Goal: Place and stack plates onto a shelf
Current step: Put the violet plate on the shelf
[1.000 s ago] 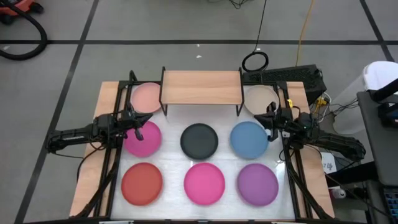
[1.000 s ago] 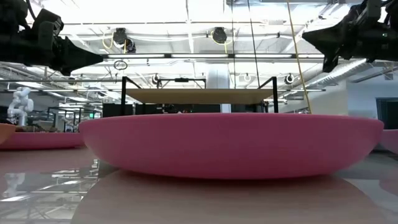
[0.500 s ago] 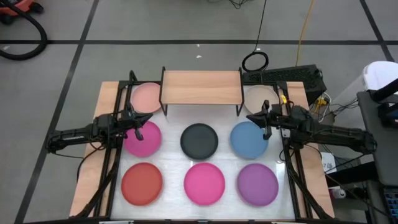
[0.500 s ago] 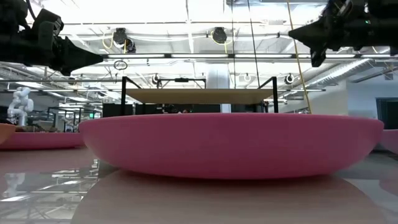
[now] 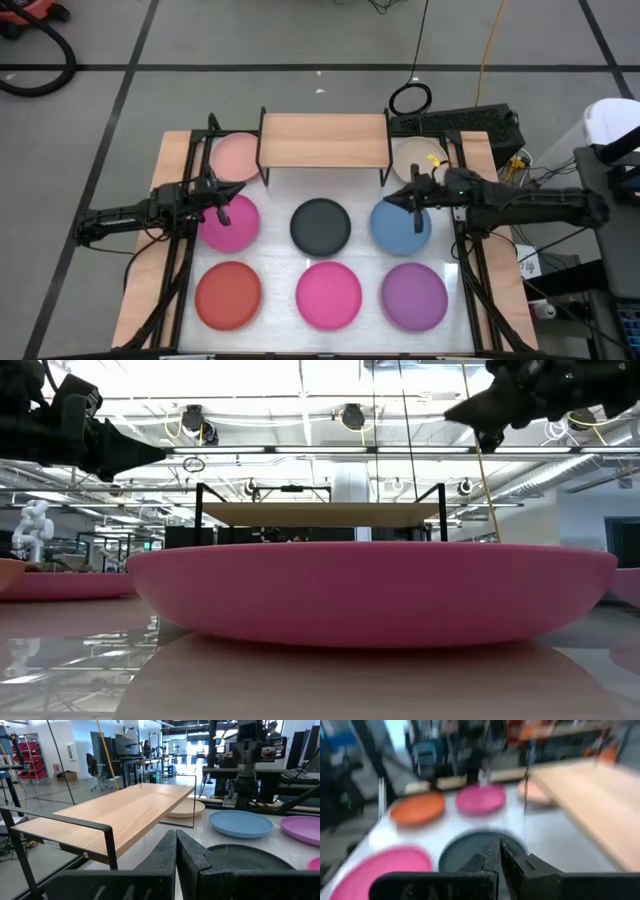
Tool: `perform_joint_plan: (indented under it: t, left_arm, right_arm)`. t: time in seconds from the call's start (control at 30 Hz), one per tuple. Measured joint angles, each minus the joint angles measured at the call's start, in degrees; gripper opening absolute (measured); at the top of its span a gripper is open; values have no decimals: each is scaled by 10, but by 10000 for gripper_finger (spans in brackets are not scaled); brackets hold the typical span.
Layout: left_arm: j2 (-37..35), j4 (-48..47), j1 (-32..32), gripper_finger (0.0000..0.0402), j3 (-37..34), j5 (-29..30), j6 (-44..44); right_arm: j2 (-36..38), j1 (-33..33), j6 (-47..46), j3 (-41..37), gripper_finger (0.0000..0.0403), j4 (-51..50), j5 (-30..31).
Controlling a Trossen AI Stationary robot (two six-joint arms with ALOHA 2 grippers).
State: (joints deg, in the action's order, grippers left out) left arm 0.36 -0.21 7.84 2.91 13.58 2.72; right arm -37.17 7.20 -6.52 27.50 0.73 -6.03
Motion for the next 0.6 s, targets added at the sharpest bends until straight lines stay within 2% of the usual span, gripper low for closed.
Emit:
perform_joint_plan:
  t: [0.17,0.37,0.47,0.6]
  left_arm:
    - [0,0,0,4,0,0,0]
    - [0,0,0,4,0,0,0]
    - [0,0,0,4,0,0,0]
    - [0,0,0,4,0,0,0]
  right_arm:
    - [-21,-15,-6,41,0,-80,1]
    - [-49,-19,-15,95,11,-97,0]
    - [-73,-19,-15,126,32,-156,-6]
    - [-125,-22,-62,143,79,-225,-50]
